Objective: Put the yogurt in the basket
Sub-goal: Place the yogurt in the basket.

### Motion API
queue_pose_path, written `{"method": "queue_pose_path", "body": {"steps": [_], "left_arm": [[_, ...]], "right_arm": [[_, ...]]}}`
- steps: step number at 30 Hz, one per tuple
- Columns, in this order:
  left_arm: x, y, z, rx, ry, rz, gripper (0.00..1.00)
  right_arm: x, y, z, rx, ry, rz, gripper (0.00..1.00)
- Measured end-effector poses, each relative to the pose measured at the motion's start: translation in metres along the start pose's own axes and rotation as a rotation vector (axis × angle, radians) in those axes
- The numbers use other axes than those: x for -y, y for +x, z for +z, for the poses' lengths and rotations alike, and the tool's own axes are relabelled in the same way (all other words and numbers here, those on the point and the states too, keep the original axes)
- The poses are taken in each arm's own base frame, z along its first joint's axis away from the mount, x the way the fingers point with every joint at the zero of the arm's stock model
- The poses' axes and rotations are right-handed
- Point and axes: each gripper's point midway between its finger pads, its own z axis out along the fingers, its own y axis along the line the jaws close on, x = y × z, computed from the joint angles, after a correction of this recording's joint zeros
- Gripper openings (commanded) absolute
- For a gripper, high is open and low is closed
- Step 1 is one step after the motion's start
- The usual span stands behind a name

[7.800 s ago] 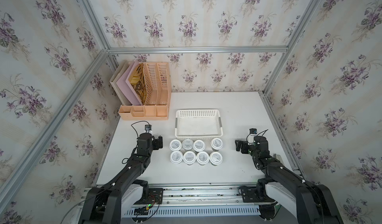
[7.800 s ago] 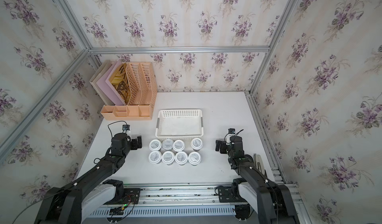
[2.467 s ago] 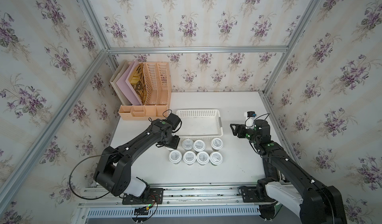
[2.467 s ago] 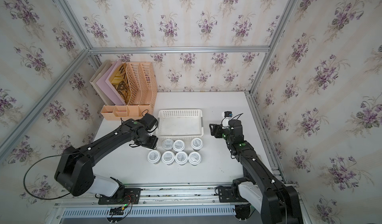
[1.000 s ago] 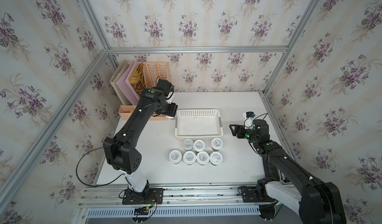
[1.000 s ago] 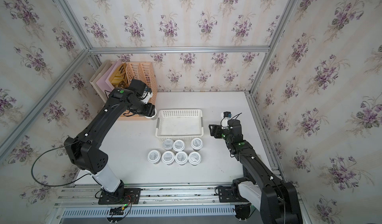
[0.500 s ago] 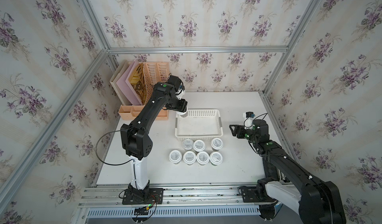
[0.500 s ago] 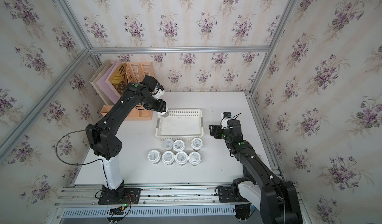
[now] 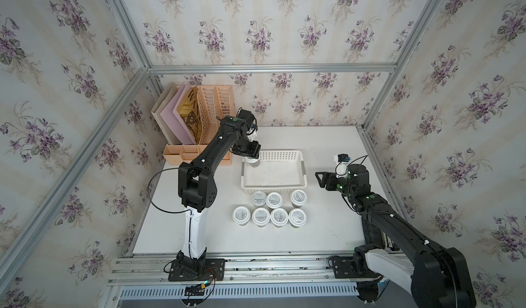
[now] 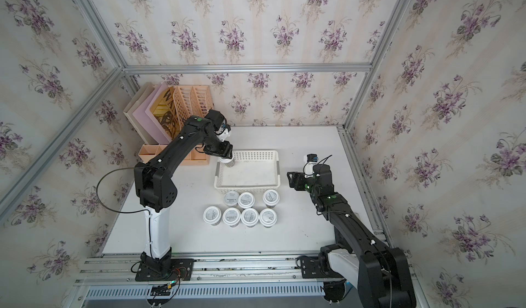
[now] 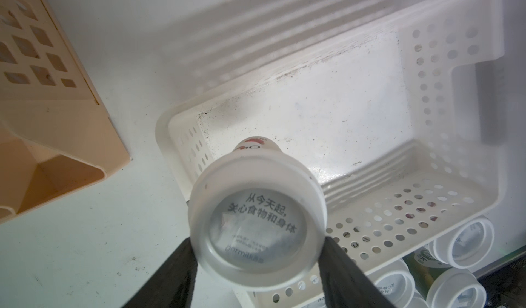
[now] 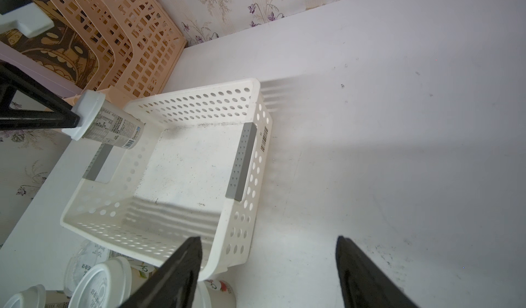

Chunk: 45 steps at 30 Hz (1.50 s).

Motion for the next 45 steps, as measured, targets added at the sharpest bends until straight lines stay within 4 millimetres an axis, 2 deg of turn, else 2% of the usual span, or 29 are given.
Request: {"method": "queue_pose_path", "body": {"steps": [6, 12, 26, 31, 34, 39, 45], "left_arm": [[-0.005, 0.008, 0.020, -0.043, -0.012, -0.005, 0.70], [-0.008, 0.006, 0.034, -0.048, -0.020, -0.006, 0.71], [-0.012, 0.003, 0.055, -0.060, -0.067, 0.009, 0.72], [-0.011, 0.002, 0.055, -0.058, -0.076, 0.015, 0.74], [-0.011, -0.002, 0.051, -0.044, -0.089, 0.019, 0.79], [-0.006, -0.012, 0.036, 0.003, -0.107, 0.037, 0.85], [0.014, -0.019, 0.013, 0.057, -0.106, 0.075, 0.84]], "right_arm": [[0.000, 0.000, 0.000, 0.000, 0.000, 0.000, 0.79], [0.000, 0.000, 0.000, -0.001, -0.001, 0.000, 0.79], [0.000, 0.001, 0.001, -0.004, -0.003, 0.001, 0.79], [0.000, 0.001, 0.001, -0.005, -0.002, 0.001, 0.79], [0.000, 0.002, 0.001, -0.007, -0.002, 0.002, 0.79], [0.000, 0.002, 0.001, -0.007, -0.004, 0.002, 0.79], [0.000, 0.002, 0.001, -0.007, -0.005, 0.001, 0.79]]}}
